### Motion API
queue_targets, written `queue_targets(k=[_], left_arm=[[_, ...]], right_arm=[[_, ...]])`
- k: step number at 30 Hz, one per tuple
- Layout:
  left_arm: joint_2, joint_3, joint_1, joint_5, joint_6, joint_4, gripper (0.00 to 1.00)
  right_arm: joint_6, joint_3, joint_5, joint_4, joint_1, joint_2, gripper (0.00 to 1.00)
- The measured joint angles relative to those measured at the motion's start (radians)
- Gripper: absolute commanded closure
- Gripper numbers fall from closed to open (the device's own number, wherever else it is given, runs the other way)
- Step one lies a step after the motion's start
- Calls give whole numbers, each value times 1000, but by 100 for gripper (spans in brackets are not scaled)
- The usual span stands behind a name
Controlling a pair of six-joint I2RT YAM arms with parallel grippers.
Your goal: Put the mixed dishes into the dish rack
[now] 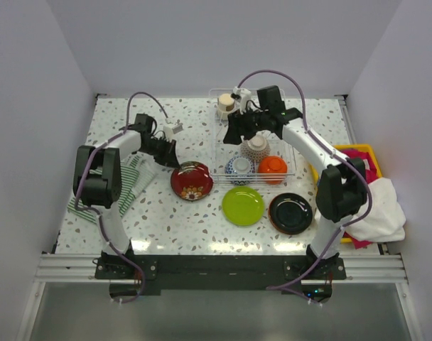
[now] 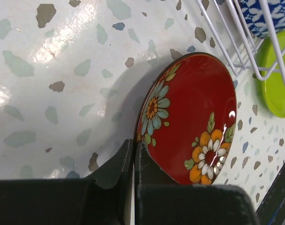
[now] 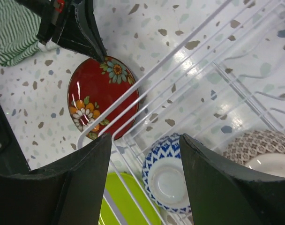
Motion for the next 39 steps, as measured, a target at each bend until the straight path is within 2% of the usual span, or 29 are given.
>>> queue_targets(k=[12,25,28,29,31,32,33,34,36,37,39], left_arm=[[-248,11,138,44,317,-234,100],[-303,119,135,185,355,-351,100],[-301,158,136,213,354,-373,100],[-298,169,136,221,353,-375,100],[-293,187,136,235,347,-377,100],[-289,194,136,237,342,-375,100],[-285,196,136,237,335,-369,98],[-281,197,137,234,321,-350,85],[-276,193,141,228,266,-314,73],[-277,183,141,220,230,-277,64],[-285,155,141,180,126,-176,56]], right_arm=[[42,110,-243,39,105,175,34],[98,240,-364,141,200,337,35],[108,240,-364,159,208,353,50],[112,240,-364,166,209,356,68],[127,240,-366,184,211,360,87],[142,240,-370,193,211,360,100],[145,240,-371,202,211,360,100],[156,240,-370,205,211,360,100],[172,240,-362,210,211,362,100],[177,240,-355,213,210,362,100],[187,240,-327,214,206,362,100]])
